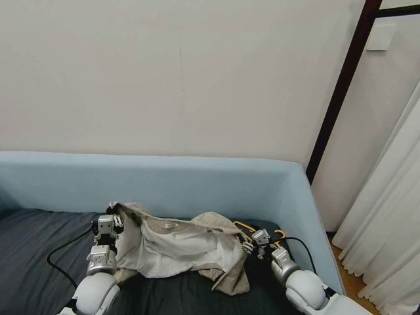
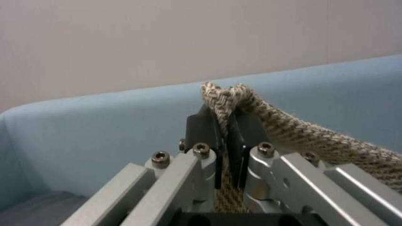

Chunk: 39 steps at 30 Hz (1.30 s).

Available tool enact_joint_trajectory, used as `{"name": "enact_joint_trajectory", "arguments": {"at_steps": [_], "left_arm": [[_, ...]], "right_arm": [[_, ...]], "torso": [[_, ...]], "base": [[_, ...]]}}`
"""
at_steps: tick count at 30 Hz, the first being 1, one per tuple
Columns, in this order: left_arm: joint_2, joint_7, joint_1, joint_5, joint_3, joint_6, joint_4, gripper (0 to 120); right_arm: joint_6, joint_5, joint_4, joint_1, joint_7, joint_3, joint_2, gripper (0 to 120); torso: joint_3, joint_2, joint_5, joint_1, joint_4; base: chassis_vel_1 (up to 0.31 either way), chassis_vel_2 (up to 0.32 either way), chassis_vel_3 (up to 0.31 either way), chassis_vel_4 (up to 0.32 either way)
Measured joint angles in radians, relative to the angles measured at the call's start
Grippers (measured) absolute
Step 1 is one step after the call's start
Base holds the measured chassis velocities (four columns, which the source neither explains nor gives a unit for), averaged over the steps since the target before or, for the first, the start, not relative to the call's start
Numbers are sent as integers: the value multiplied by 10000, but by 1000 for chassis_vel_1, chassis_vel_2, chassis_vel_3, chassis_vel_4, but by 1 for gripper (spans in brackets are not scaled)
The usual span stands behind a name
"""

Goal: Pick up the clothes from the sofa and hang them on the clothes hanger.

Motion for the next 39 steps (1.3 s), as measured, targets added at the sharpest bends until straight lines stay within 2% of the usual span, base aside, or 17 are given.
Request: {"name": "enact_joint_trajectory", "arguments": {"at_steps": [3,5,9,12,15,18,21,23,25,26,29,32,34,39], "left_arm": [[-5,2,135,10,-114,-1,-41,3],[7,1,169,12,-167,-1,-35,3],[52,-28,267,-4,-333,-1,32,3],[105,-35,284,-38,-370,-20,62,3],[156,-36,181,-65,-293,-24,104,3],[171,-32,16,-70,-138,-34,179,3],[122,-6,-81,-71,35,-50,186,3],[112,2,-107,-71,68,-50,186,3],[81,50,-195,-71,155,-53,183,3],[77,66,-198,-71,164,-53,171,3],[76,81,-197,-71,165,-55,150,3],[79,86,-207,-72,177,-56,157,3],[66,90,-229,-72,199,-61,174,3],[39,92,-146,-72,197,-63,116,3]], "right_arm": [[-424,914,-139,128,222,128,41,95],[-480,1198,-116,146,163,166,36,98],[-611,1162,-306,281,-241,211,-12,100],[-1307,1058,-742,537,-178,271,99,100],[-1512,950,-1191,671,-180,408,236,100],[-1538,779,-1695,753,-285,559,356,100],[-1348,-109,-2951,1054,-1472,880,705,100],[-1218,-377,-3217,1097,-1847,992,757,100],[-473,-1464,-4470,1325,-3709,1484,988,100],[-284,-1716,-4820,1406,-4123,1572,1059,100],[-21,-2265,-5601,1627,-4752,1744,1263,100],[-11,-2589,-6016,1730,-4939,1887,1413,100],[-346,-2740,-6332,1824,-4851,1996,1619,100],[-700,-2676,-7003,2091,-4623,2098,2081,100]], "torso": [[0,0,0,1,-1],[1,0,0,1,1],[0,1,-1,0,2],[0,1,-1,0,1],[1,0,0,1,5],[1,0,-1,1,-2],[1,0,1,1,1],[1,-1,2,1,3],[1,-1,-1,1,1],[1,-1,0,1,-1],[1,0,0,1,-2],[1,-1,-1,1,6],[0,0,0,1,8],[1,0,-1,1,2]], "base": [[0,0,0,0],[0,0,0,0],[0,0,0,0],[0,0,0,0],[0,0,0,0],[0,0,0,0],[0,0,0,0],[0,0,0,0],[0,0,0,0],[0,0,0,0],[0,0,0,0],[0,0,0,0],[0,0,0,0],[0,0,0,0]]}}
